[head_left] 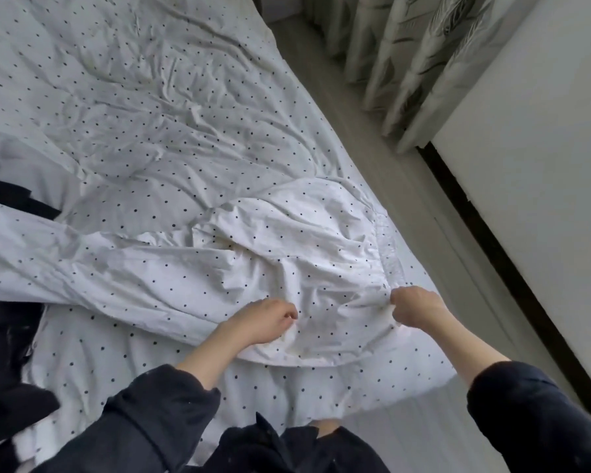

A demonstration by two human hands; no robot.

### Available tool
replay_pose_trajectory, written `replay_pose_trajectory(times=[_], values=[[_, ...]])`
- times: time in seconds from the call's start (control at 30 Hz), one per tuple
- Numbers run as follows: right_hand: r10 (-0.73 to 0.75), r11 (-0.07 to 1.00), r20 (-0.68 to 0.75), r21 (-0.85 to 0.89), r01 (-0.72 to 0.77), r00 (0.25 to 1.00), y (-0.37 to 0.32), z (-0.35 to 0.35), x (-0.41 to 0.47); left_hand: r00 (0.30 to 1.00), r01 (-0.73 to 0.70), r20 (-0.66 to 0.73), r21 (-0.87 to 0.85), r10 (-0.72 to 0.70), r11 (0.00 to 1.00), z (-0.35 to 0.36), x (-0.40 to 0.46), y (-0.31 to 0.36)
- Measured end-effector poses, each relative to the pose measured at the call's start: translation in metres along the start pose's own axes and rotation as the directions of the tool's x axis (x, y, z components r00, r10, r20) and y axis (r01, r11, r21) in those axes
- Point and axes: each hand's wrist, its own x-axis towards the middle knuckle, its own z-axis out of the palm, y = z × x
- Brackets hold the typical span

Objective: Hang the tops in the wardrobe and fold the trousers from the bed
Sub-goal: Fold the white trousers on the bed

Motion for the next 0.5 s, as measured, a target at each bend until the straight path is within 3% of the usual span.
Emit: replay_pose_trajectory(times=[0.1, 0.13, 0.2, 0.27, 0.3, 0.37, 0.43, 0.5], values=[[0.048, 0.984, -0.24, 0.18, -0.004, 0.97, -0.013, -0.024, 0.023, 0.962, -0.03, -0.273, 0.01, 0.031, 1.0, -0.031, 0.01, -0.015], [0.052, 0.973, -0.318, 0.229, 0.024, 0.947, -0.018, -0.033, 0.033, 0.916, -0.05, -0.398, 0.011, 0.05, 0.999, -0.042, 0.014, -0.02], [0.046, 0.953, -0.433, 0.288, 0.09, 0.9, -0.03, -0.051, 0.053, 0.752, -0.074, -0.652, 0.058, 0.094, 0.996, -0.066, 0.026, -0.031], [0.039, 0.938, -0.501, 0.316, 0.141, 0.864, -0.042, -0.067, 0.075, 0.615, 0.011, -0.786, 0.091, 0.065, 0.996, -0.089, 0.045, -0.046], [0.042, 0.935, -0.531, 0.32, 0.155, 0.846, -0.047, -0.075, 0.088, 0.597, 0.079, -0.802, 0.079, 0.016, 0.994, -0.104, 0.06, -0.056], [0.043, 0.923, -0.579, 0.335, 0.19, 0.814, -0.056, -0.088, 0.113, 0.655, 0.209, -0.74, -0.016, -0.152, 0.978, -0.127, 0.085, -0.077], [0.033, 0.89, -0.586, 0.385, 0.243, 0.809, -0.062, -0.103, 0.135, 0.791, 0.26, -0.534, -0.151, -0.3, 0.954, -0.141, 0.1, -0.091], [-0.05, 0.87, -0.567, 0.38, 0.316, 0.822, -0.07, -0.114, 0.155, 0.905, 0.25, -0.314, -0.154, -0.287, 0.956, -0.146, 0.109, -0.1]])
